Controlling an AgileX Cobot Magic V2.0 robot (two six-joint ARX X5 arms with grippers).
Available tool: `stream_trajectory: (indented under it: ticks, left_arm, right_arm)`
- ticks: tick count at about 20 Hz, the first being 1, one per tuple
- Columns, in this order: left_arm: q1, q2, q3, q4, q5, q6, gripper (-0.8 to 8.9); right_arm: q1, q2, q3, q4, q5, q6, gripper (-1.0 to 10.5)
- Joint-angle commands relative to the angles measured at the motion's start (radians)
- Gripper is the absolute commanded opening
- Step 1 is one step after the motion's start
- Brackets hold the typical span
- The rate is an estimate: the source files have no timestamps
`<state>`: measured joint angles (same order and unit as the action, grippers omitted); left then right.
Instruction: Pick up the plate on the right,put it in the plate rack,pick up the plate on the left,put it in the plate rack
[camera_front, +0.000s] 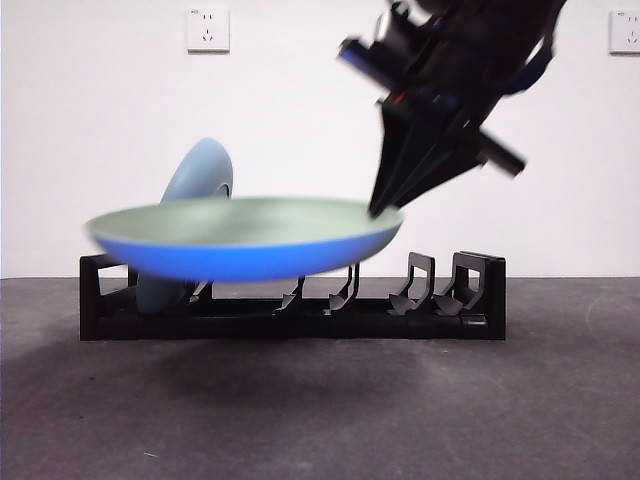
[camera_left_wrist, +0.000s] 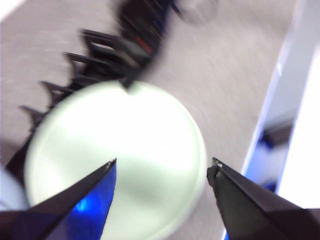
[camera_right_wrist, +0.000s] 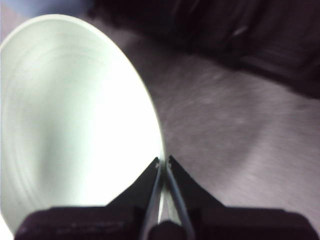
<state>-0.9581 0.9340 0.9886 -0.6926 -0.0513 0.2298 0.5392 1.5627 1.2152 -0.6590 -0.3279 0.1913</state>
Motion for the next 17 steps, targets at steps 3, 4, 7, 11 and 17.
stream_trajectory:
  ticks: [3, 4, 7, 11, 17]
  left_arm:
    - [-0.201, 0.13, 0.002, -0.011, -0.174, 0.065, 3.14]
    - [-0.227, 0.167, 0.002, -0.008, -0.193, 0.078, 3.14]
    - [-0.277, 0.287, 0.002, -0.003, -0.235, 0.089, 3.13]
    - [-0.282, 0.392, 0.002, 0.027, -0.289, 0.089, 3.1]
    - [-0.277, 0.457, 0.002, 0.09, -0.286, 0.089, 2.43]
  right_arm:
    - [-0.029, -0.05, 0.0, -0.041, -0.006, -0.026, -0.1]
    - [-0.029, -0.054, 0.0, -0.047, -0.007, -0.029, -0.1]
    - [-0.029, -0.061, 0.0, -0.07, -0.007, -0.037, -0.1]
    - [-0.029, -0.062, 0.0, -0.097, -0.013, -0.049, -0.1]
    - [-0.029, -0.065, 0.0, -0.13, -0.013, -0.054, -0.1]
